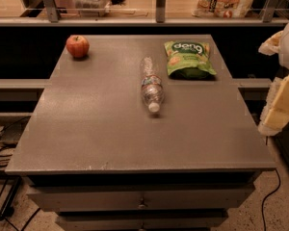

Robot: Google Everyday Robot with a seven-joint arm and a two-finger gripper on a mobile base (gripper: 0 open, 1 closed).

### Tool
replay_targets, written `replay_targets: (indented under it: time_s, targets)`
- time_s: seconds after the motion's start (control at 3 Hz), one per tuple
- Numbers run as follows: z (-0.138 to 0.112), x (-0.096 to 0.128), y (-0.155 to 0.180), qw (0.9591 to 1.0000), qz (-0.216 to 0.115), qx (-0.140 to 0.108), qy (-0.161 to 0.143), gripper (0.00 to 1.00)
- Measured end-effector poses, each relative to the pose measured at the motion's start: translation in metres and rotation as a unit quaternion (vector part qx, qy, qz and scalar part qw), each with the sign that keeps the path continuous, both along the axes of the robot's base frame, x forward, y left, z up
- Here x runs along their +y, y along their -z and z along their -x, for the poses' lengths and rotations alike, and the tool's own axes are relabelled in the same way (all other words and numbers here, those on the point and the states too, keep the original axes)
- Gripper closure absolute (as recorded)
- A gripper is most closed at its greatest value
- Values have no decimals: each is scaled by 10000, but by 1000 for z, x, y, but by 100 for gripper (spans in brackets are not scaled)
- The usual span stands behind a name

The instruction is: Pick water bottle

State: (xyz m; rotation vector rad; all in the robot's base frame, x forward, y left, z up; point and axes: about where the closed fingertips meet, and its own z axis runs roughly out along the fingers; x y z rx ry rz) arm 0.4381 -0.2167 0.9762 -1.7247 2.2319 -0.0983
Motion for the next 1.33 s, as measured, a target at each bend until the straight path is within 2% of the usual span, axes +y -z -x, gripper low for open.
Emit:
replay_targets:
  time_s: [0.33,0.67,1.0,1.33]
  targets:
    - [0,0,0,10000,-1,0,1,0]
    - [-8,7,1,9992,-304,-107,242,0]
    - [-23,23,8,9944,-928,-235,454,0]
    - [-52,57,19,9817,-1780,-309,608,0]
